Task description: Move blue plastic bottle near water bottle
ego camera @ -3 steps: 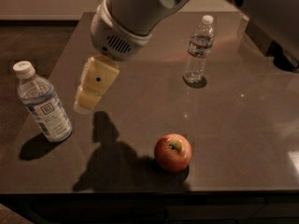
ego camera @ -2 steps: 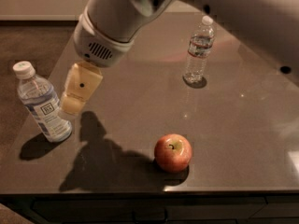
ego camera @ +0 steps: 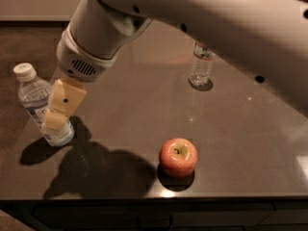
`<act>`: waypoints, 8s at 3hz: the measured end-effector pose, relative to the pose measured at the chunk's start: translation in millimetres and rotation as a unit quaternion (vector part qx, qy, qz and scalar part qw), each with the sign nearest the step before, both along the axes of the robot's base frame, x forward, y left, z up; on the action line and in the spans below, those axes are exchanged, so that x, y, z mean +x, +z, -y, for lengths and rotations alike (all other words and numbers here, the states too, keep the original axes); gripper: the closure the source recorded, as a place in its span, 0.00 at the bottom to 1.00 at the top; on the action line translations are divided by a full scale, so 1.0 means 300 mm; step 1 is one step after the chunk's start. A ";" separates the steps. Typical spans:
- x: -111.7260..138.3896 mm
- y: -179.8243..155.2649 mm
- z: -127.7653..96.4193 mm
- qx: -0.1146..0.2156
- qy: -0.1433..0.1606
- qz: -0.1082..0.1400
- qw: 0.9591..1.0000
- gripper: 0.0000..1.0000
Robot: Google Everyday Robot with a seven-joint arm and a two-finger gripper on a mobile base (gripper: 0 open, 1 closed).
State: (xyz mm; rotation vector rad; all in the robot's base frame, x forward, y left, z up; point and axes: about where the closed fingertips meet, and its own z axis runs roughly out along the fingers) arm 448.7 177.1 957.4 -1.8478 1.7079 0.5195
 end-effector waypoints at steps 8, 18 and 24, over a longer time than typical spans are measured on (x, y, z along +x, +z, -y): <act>0.242 0.169 0.251 0.059 -0.074 -0.026 0.995 1.00; 0.659 -0.018 0.696 0.020 -0.194 -0.027 0.980 1.00; 0.665 -0.025 0.703 0.028 -0.200 -0.004 0.979 0.00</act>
Offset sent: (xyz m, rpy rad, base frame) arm -0.0098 0.0527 -0.0157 0.0734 0.0206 0.1218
